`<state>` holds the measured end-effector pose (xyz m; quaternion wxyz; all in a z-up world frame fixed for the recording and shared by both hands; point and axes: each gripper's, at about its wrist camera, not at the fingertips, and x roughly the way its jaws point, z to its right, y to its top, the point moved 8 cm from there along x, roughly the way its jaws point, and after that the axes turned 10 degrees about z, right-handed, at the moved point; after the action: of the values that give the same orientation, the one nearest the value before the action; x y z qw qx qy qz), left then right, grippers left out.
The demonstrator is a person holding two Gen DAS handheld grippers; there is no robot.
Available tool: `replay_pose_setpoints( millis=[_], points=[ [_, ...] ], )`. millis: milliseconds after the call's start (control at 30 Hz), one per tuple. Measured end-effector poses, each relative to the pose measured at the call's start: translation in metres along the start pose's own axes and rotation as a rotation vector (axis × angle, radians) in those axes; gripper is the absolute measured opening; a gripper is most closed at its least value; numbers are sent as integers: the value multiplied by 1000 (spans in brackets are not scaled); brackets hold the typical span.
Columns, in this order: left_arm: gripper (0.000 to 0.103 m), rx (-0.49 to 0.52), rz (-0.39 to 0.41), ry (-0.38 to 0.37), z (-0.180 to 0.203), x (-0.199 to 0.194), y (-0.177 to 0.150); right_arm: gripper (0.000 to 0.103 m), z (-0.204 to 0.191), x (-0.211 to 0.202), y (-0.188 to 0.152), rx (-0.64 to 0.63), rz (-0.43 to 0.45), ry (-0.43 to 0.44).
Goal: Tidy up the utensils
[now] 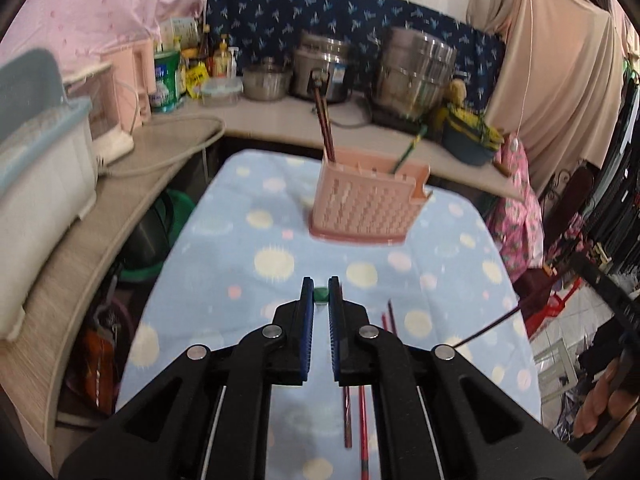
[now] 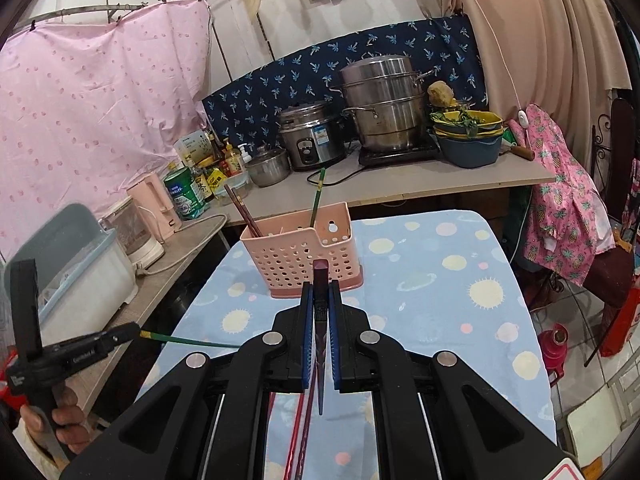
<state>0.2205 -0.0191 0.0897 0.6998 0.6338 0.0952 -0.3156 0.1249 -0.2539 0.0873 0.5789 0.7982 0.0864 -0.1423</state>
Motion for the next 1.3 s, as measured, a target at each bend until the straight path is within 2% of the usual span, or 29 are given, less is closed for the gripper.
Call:
replay_pose_setpoints(
  millis=[133, 300, 533, 733, 933, 1133, 1300],
  points=[
    [7, 1, 64, 19, 3, 6, 45, 7, 0, 14, 25, 11, 25, 16],
    [7, -37, 133, -15, 11, 9, 104, 7, -4, 34, 63, 34, 66, 50],
    [7, -65, 279, -35, 29, 19, 189, 7, -14, 73, 128, 71, 155, 87],
    [7, -102, 318, -28, 28, 57, 229, 7, -14, 119, 168, 104, 194, 82],
    [7, -103, 273, -6, 23, 102, 223, 7, -7, 167, 166, 106, 166, 55],
    [7, -114, 195, -1, 14, 136, 193, 7, -2, 204, 133, 100, 79, 38],
    [7, -112, 150, 4, 11, 152, 176, 7, -2, 220, 110, 87, 31, 25]
  ],
)
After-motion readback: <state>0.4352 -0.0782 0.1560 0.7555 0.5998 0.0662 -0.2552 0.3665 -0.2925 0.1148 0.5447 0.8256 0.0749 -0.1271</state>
